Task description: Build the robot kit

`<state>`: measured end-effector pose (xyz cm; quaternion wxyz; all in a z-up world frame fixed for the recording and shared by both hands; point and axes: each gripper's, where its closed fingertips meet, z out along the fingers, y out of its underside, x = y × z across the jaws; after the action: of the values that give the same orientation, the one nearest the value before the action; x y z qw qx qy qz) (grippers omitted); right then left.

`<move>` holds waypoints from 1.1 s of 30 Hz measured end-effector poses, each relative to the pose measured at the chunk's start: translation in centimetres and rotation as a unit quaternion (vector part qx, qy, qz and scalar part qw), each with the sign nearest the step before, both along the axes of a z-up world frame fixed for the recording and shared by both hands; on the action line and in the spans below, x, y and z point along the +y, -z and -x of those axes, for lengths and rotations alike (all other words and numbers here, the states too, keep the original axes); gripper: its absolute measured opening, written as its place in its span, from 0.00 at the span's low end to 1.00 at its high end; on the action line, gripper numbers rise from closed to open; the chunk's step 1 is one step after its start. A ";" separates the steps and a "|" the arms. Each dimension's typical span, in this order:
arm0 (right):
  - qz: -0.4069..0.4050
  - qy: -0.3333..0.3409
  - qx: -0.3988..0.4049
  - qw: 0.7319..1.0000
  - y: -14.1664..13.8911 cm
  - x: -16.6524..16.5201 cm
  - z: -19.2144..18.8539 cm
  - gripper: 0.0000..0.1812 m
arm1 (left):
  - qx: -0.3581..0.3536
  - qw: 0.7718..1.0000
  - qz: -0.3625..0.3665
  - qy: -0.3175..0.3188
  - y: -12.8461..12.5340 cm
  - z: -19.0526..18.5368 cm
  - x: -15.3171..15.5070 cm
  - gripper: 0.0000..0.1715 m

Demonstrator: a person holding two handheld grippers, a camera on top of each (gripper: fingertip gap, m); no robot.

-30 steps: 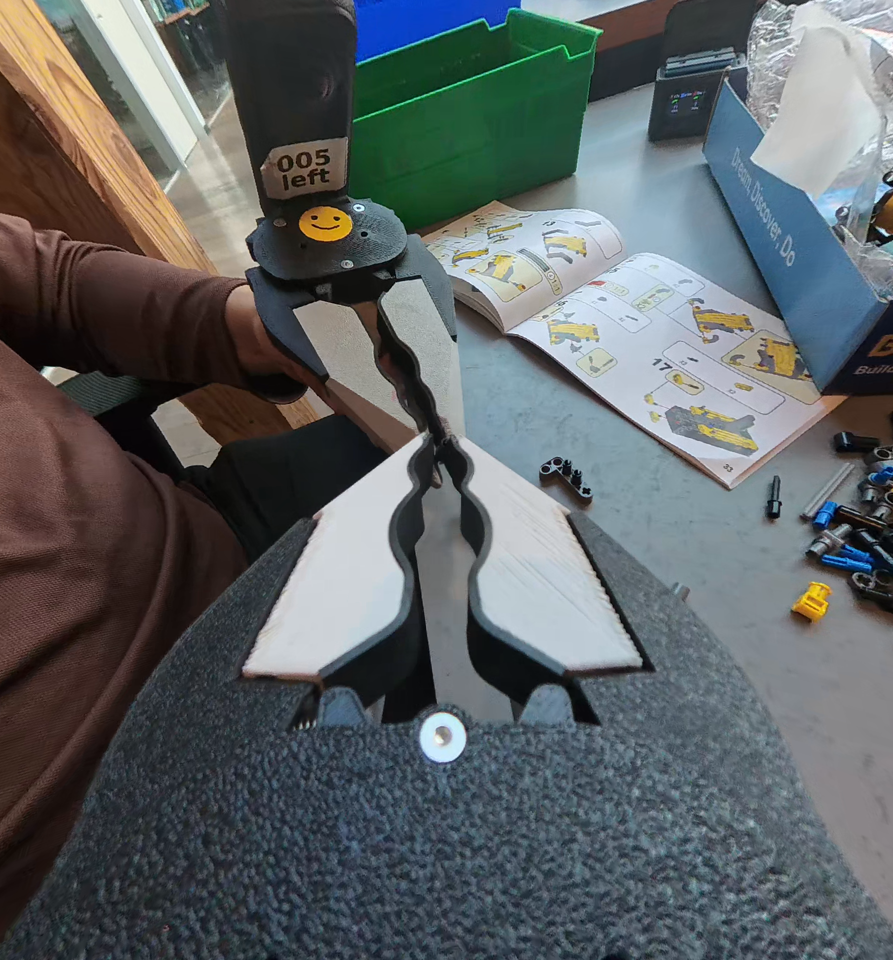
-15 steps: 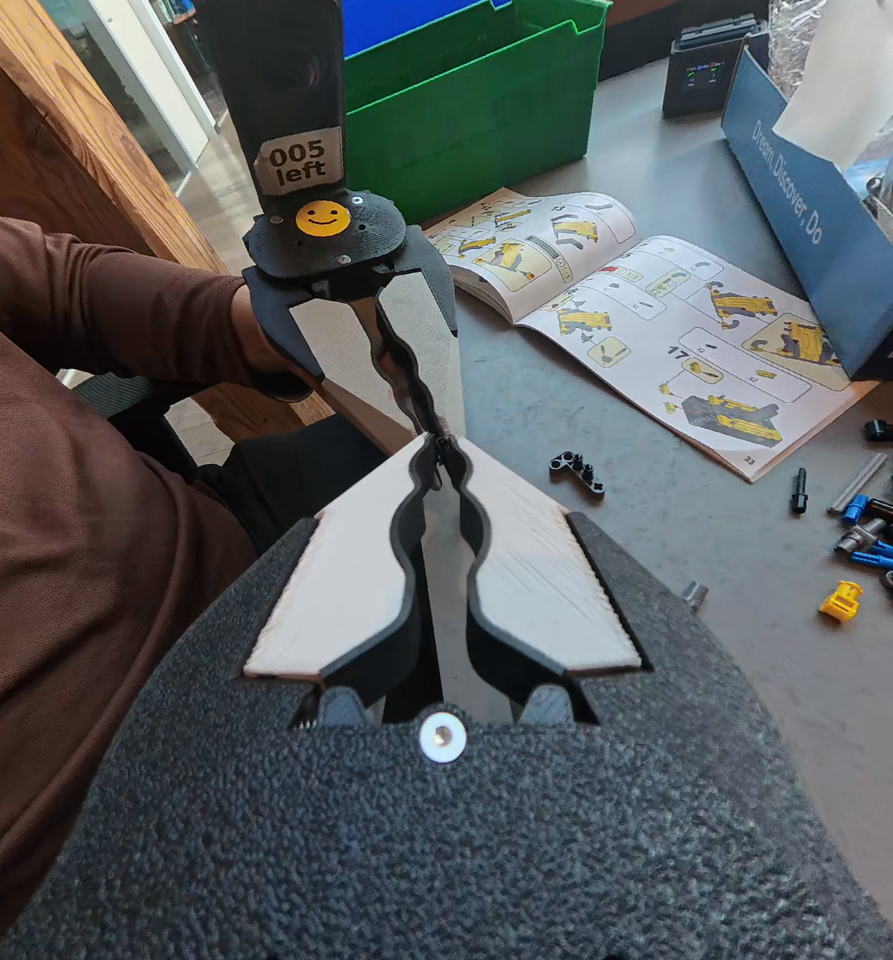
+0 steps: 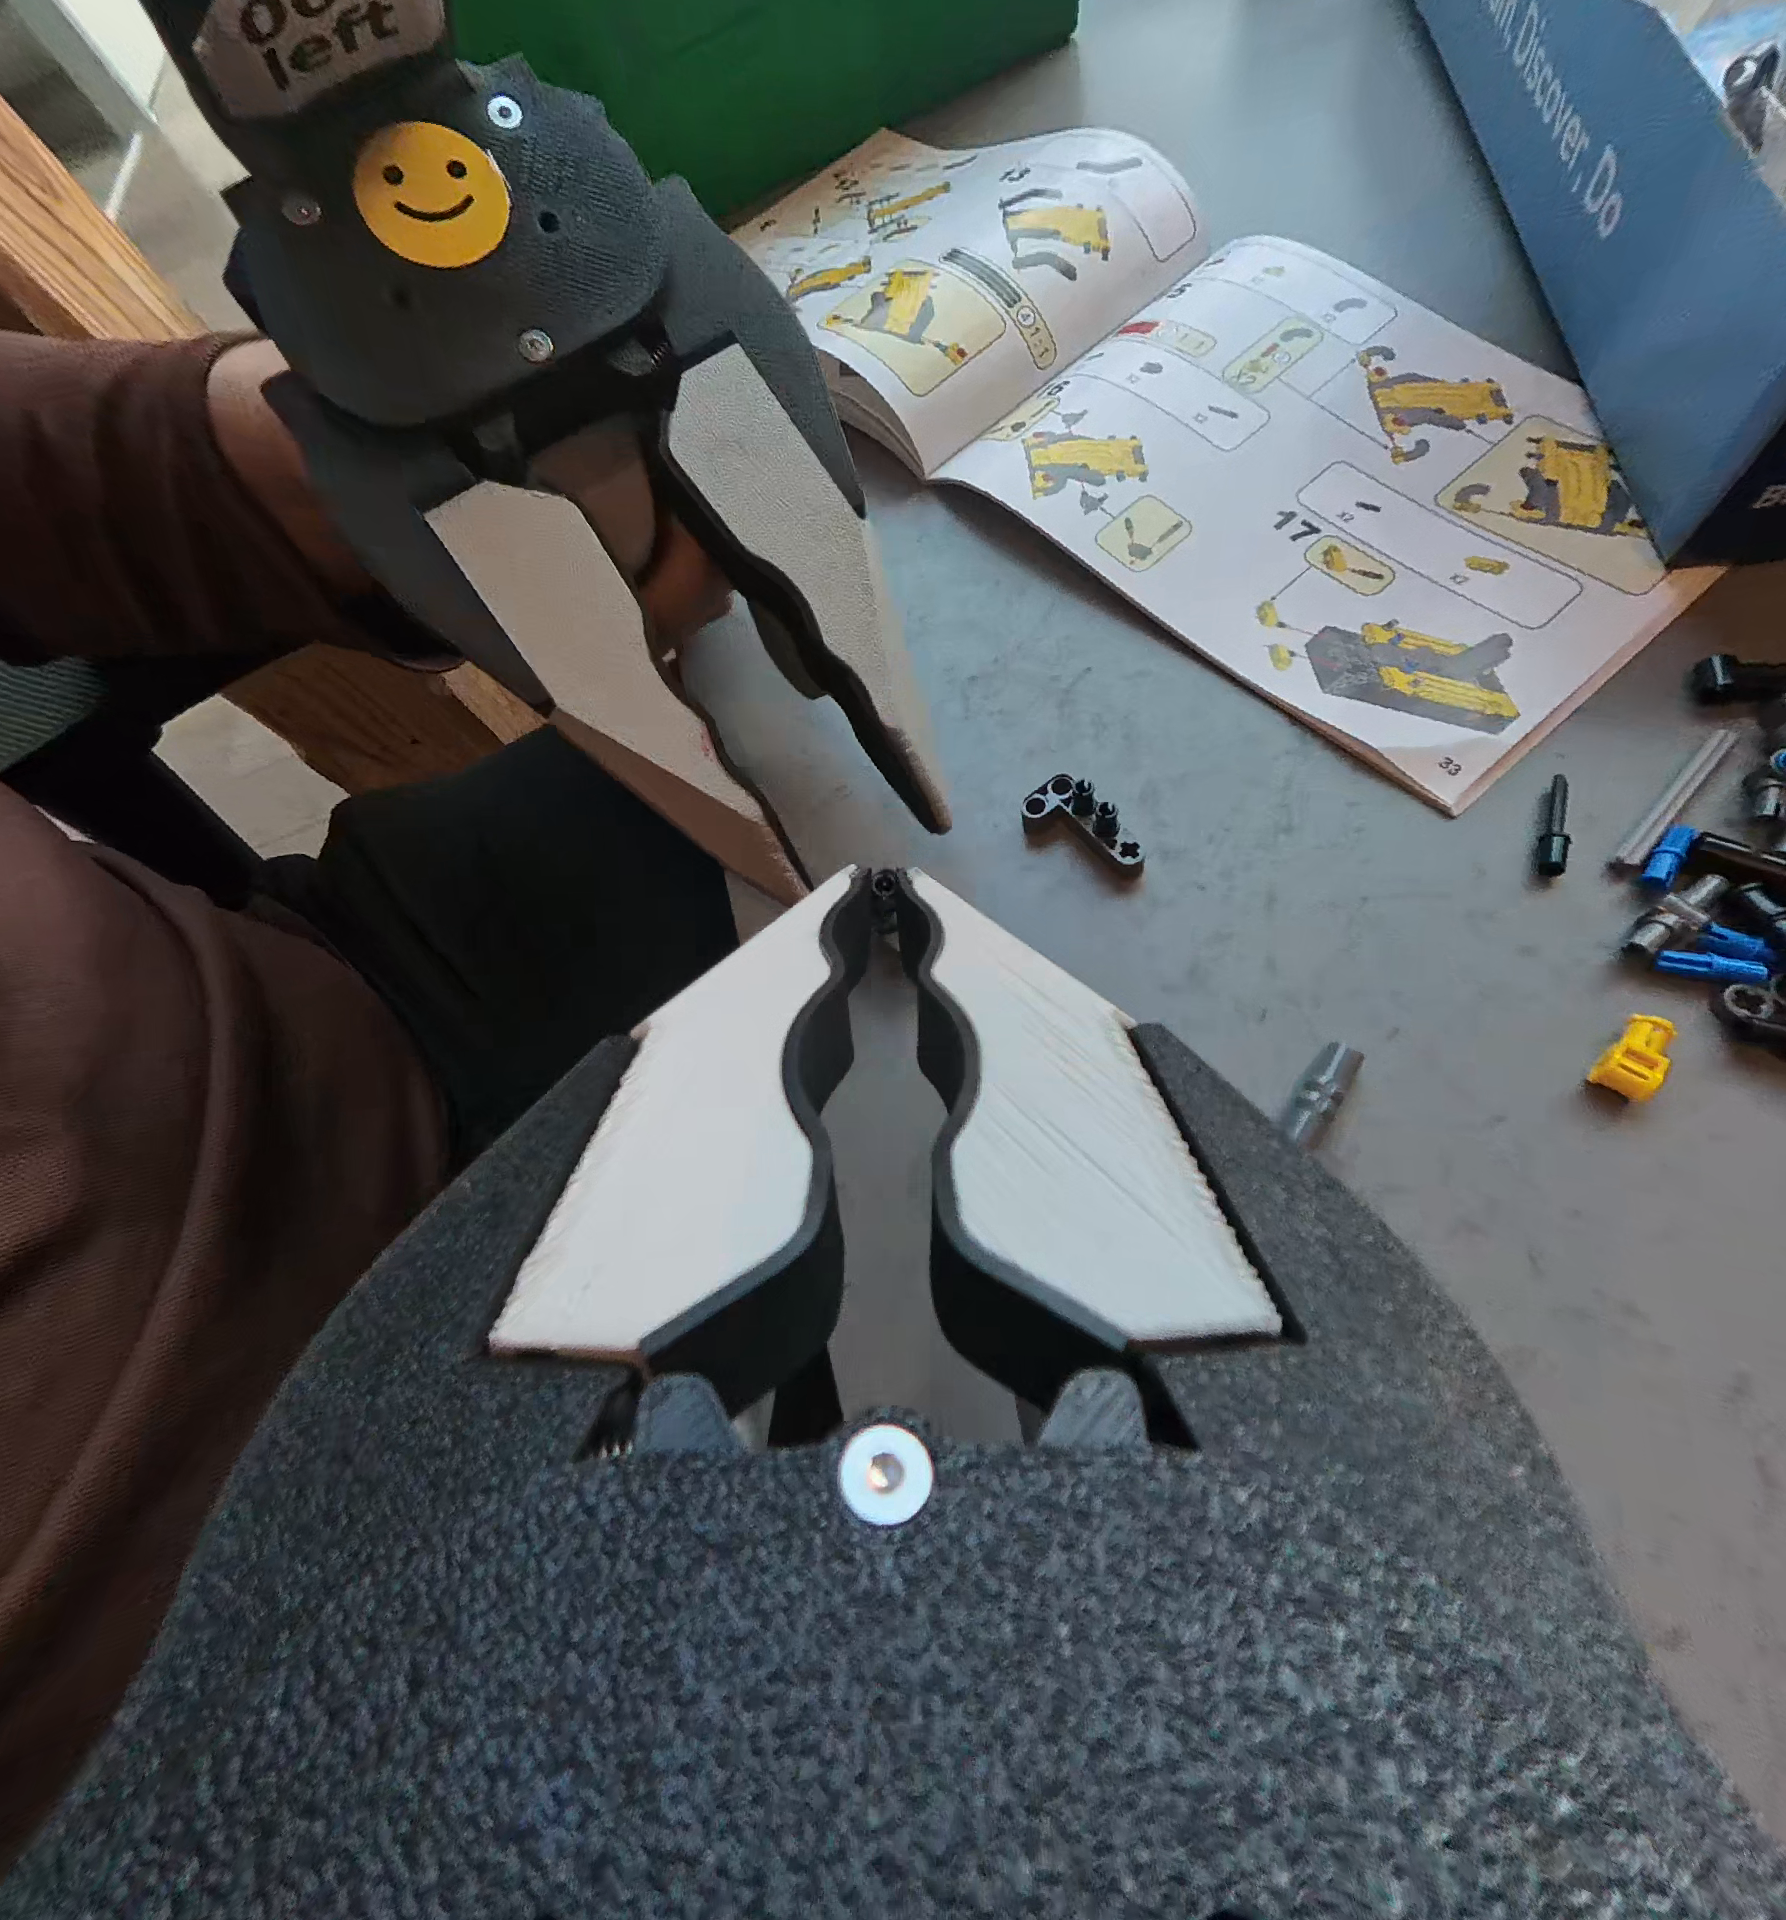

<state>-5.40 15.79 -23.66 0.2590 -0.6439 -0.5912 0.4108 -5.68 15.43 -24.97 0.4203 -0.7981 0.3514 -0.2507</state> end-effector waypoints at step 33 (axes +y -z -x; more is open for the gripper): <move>-0.012 0.057 0.002 0.998 2.1 -1.9 0.5 0.02 | 0.064 0.991 0.061 0.103 2.9 -0.8 -2.5 0.05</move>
<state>-5.90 13.90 -25.75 0.2907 -0.6729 -0.5577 0.3893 -4.91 12.88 -27.88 0.3199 -0.7961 0.4418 -0.2622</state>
